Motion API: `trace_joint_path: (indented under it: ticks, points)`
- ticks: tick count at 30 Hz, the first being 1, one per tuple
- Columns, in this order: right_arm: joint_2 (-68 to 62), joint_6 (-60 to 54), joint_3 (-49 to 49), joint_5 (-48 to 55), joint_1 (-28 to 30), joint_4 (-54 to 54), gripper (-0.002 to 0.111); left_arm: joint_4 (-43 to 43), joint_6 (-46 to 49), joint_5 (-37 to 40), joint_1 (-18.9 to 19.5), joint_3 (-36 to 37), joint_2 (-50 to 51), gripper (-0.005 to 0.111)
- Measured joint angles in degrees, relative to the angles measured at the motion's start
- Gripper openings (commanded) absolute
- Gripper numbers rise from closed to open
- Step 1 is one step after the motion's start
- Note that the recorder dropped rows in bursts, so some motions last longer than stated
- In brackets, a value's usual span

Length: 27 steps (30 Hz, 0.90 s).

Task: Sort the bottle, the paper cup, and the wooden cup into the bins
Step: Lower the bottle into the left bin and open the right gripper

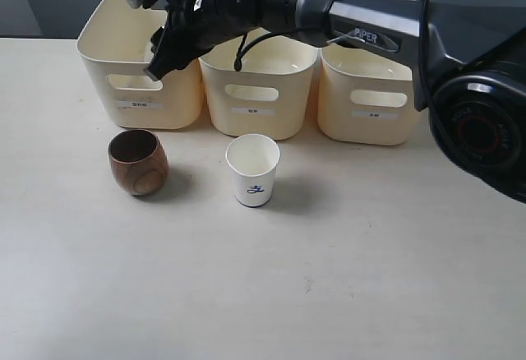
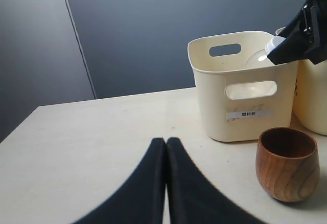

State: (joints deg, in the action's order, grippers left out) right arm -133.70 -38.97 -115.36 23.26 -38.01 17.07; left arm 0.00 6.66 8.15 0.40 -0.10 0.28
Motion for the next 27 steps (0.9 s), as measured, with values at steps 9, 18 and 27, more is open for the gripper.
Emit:
trace_joint_path:
  ticks: [9, 18, 27]
  points:
    - [5.99, 0.1, 0.0, 5.19, 0.0, 3.19, 0.047, 0.0, 0.0, 0.0, 0.0, 0.0, 0.0, 0.0]
    - [3.88, 0.21, -0.11, 5.58, 0.0, 3.64, 0.047, 0.0, 0.0, 0.0, 0.0, 0.0, 0.0, 0.0]
    - [1.12, 0.38, -0.11, 3.54, 0.0, 3.41, 0.066, 0.0, 0.0, 0.0, 0.0, 0.0, 0.0, 0.0]
